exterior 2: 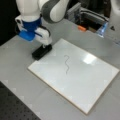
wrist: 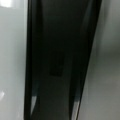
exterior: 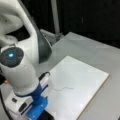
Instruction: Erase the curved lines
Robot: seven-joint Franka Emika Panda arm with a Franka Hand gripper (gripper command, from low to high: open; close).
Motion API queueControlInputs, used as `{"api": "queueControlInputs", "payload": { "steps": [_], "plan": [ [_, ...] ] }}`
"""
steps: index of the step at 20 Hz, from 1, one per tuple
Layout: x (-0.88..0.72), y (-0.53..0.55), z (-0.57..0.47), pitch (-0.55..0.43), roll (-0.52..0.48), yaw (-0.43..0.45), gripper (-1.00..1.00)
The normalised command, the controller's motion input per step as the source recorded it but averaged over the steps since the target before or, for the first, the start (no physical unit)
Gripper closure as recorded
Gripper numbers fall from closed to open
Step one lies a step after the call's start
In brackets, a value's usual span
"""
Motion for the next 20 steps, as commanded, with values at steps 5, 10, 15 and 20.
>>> {"api": "queueControlInputs", "payload": {
  "steps": [5, 10, 15, 20],
  "plan": [
    [0.10, -0.04, -0.17, 0.011, 0.095, -0.028, -1.00],
    [0.07, -0.01, -0.13, -0.023, 0.080, -0.075, -1.00],
    [0.00, 0.05, -0.13, -0.053, 0.064, -0.138, -1.00],
    [-0.05, 0.05, -0.13, -0.088, 0.058, -0.157, -1.00]
  ]
}}
